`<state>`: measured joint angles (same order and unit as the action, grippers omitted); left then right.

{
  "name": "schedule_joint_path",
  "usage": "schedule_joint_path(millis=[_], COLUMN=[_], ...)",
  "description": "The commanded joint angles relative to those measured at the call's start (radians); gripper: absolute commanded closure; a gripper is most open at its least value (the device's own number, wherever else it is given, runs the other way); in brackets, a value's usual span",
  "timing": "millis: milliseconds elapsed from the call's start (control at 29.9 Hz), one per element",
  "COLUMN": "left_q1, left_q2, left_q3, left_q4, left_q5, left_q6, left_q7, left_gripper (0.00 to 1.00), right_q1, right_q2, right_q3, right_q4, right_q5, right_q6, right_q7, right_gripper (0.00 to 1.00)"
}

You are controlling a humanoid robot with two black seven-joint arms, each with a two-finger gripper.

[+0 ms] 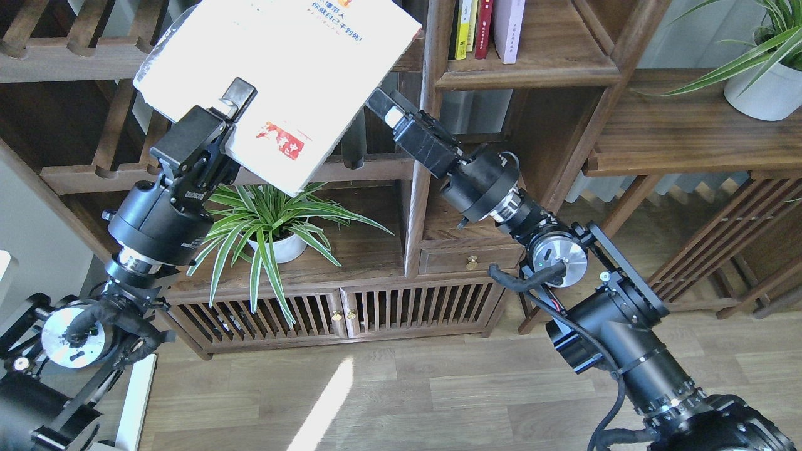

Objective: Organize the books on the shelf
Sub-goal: 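Bring the right gripper to the white book's edge beside the left gripper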

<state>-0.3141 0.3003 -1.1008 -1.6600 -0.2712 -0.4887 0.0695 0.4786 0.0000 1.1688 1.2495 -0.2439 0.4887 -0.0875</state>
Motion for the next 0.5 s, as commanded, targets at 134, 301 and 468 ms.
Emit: schedule_joint_path(millis=[134,301,468], left_q1=[-0.031,-0.031,-0.033], left_q2=[-0.009,-0.006,-0.003], left_q3=[0.006,0.009,0.012], left_q4=[0.006,0.006,0.009], left_q5=[0.001,0.001,0.001], left_q6=[0.0,0.0,0.0], left_q7=[0.068,0.072,0.073], left_gripper=[0.98,0.98,0.98], right_q1=[0.04,0.052,0.057], right_q2=[0.0,0.0,0.0], right_q3=[-0.014,-0.021,-0.049], right_q4=[0.001,0.001,0.004], right_q5=[0.006,0.014,0.015], right_q6=[0.0,0.0,0.0], right_q7=[0.002,0.005,0.006], right_gripper=[0.05,0.05,0.06])
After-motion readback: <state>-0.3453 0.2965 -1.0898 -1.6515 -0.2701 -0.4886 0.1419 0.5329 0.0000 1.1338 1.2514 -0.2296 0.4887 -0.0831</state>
